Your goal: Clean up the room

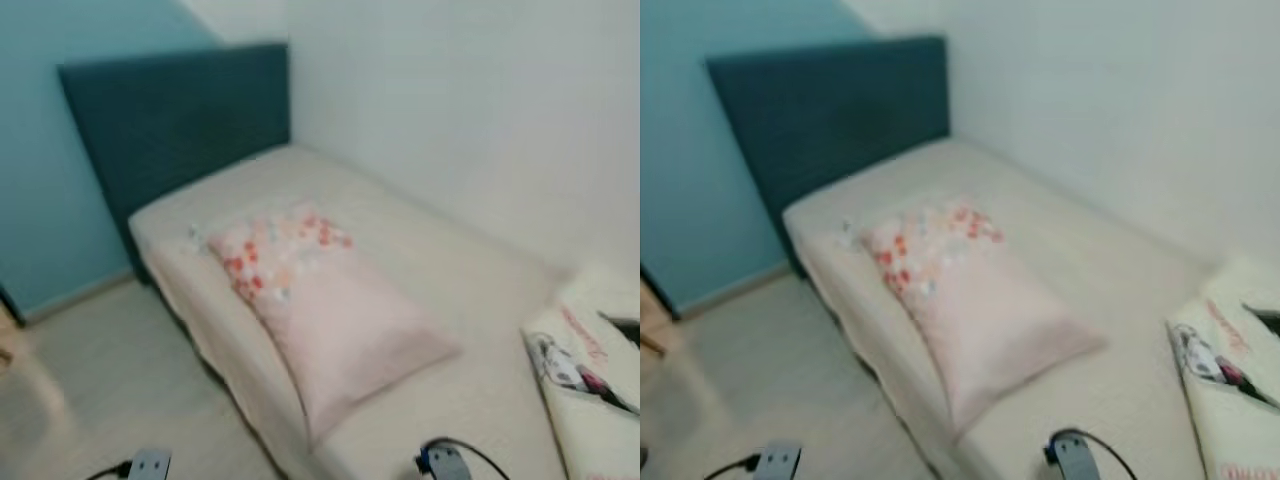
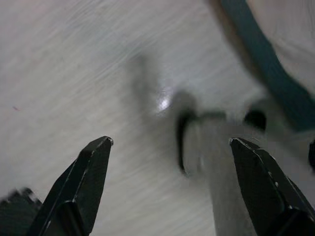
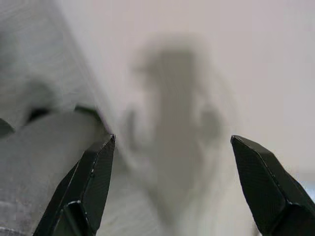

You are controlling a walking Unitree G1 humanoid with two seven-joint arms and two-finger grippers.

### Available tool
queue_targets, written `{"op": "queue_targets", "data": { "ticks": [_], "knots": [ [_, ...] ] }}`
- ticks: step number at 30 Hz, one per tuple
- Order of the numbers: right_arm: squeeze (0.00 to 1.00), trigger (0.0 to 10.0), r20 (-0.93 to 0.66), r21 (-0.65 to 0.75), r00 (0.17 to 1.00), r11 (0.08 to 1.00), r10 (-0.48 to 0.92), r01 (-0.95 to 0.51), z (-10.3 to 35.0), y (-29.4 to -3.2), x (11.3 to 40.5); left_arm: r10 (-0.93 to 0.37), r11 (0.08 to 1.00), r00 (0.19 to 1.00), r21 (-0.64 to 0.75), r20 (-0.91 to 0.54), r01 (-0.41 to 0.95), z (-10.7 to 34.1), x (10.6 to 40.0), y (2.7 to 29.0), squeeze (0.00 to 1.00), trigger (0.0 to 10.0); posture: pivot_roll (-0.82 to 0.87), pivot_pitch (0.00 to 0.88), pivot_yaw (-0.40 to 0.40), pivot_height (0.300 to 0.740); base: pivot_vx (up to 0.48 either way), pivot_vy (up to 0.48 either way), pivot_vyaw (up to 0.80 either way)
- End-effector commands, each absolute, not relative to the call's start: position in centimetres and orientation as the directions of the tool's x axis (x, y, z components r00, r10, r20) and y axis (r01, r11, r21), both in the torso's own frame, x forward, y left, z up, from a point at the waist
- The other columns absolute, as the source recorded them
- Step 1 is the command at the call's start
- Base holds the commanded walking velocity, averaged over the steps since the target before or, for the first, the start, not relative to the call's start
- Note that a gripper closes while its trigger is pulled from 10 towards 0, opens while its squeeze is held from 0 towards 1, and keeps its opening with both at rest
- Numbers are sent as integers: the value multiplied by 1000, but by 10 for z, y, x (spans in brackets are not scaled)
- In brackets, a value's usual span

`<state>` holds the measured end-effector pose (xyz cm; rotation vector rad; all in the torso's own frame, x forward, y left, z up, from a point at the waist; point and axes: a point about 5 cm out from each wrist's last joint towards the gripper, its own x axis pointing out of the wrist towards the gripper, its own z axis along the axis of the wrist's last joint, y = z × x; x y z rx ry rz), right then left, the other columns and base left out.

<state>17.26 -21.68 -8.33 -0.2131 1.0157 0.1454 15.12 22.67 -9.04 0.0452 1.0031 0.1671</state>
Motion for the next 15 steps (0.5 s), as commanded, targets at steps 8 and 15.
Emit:
{"op": "queue_targets", "data": {
  "ticks": [8,15],
  "knots": [
    [0,10000,-857,-77,513,970,54,-229,-86,-208,169,178,983,499,126,-848,-135,-91,149,231,0,10000,16,0,-54,740,0,0,775],
    [0,10000,-860,-63,506,973,60,-223,-88,-207,165,173,984,492,133,-853,-115,-92,148,229,0,10000,19,0,-52,740,0,0,775]
  ]
}}
